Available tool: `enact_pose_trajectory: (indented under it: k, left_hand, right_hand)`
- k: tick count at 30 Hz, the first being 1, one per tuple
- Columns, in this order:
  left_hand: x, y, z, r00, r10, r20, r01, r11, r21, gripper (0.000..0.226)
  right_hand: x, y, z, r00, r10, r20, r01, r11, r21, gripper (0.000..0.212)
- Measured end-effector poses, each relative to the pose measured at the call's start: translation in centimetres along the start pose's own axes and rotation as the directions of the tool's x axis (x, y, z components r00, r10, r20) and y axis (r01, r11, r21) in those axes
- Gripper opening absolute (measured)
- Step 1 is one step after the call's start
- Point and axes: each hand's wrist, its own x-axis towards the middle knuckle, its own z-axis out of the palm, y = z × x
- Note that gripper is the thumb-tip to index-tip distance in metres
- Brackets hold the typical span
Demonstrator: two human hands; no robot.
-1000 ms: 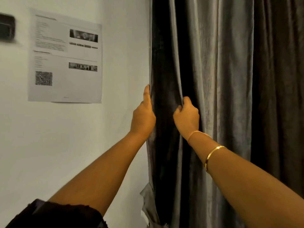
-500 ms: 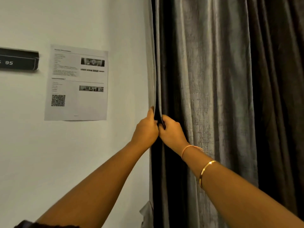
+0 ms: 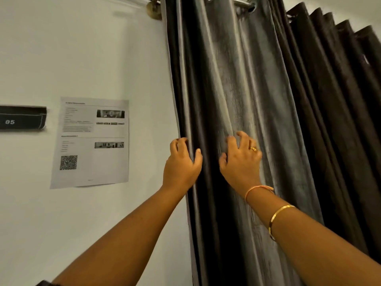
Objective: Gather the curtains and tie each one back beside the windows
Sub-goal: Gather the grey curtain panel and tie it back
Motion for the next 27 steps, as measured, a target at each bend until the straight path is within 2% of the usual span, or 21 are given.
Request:
enact_pose_trajectory:
  k: [1,3,7,9,12,14,16,19,23,25,27]
  left_hand:
    - [0.4,0.1,0.0,0.999,-0.034,0.016,0.033,0.999,0.03,0.058]
    - [0.9,0.2,0.1,0.994,-0.085,0.071,0.079,0.993,0.091,0.067]
    - [1.1,0.1,-0.2,0.989,-0.093,0.112,0.081,0.991,0.108,0.072]
    - [0.8,-0.1,-0.5,0.992,-0.06,0.11,0.047,0.993,0.11,0.074]
    - [0.8,-0.4,-1.1,0.993,-0.08,0.084,0.076,0.996,0.055,0.076]
    - [1.0,-0.7,-1.5,0.988,-0.143,0.056,0.144,0.989,-0.012,0.074]
    - [1.0,-0.8,-2.1,0.977,-0.208,0.042,0.211,0.974,-0.079,0.069]
    - [1.1,-1.4,-2.8,0.968,-0.24,0.074,0.244,0.968,-0.058,0.055]
    - [1.2,-2.6,-3.3,0.977,-0.198,0.072,0.198,0.98,0.015,0.01]
    - [0.9,-2.9,-3.3,0.989,-0.144,0.043,0.142,0.989,0.05,0.01]
    - [0.6,-3.1,-3.2,0.996,-0.082,0.035,0.078,0.993,0.084,0.009]
  right_hand:
    - [0.2,0.2,0.0,0.998,0.029,0.058,-0.029,1.0,-0.002,0.036]
    - [0.3,0.2,0.0,0.989,-0.002,0.149,0.002,1.0,0.004,0.035]
    - [0.0,-0.2,0.4,0.959,-0.208,0.19,0.221,0.974,-0.045,0.035]
    - [-0.1,-0.8,0.6,0.94,-0.25,0.231,0.278,0.956,-0.095,0.039]
    - [-0.2,-2.3,1.6,0.889,-0.302,0.345,0.354,0.93,-0.098,0.057]
    - [-0.3,-3.5,2.3,0.835,-0.329,0.442,0.38,0.924,-0.03,0.071]
    - [-0.5,-4.6,3.0,0.814,-0.337,0.473,0.368,0.929,0.029,0.076]
    - [-0.8,-6.0,3.7,0.824,-0.344,0.451,0.334,0.937,0.105,0.071]
    - [-1.4,-7.1,3.9,0.847,-0.327,0.418,0.265,0.943,0.201,0.059]
    - [-1.6,-7.2,3.9,0.86,-0.293,0.418,0.26,0.956,0.136,0.047]
    - [-1.6,-6.7,4.0,0.88,-0.219,0.422,0.254,0.967,-0.026,0.033]
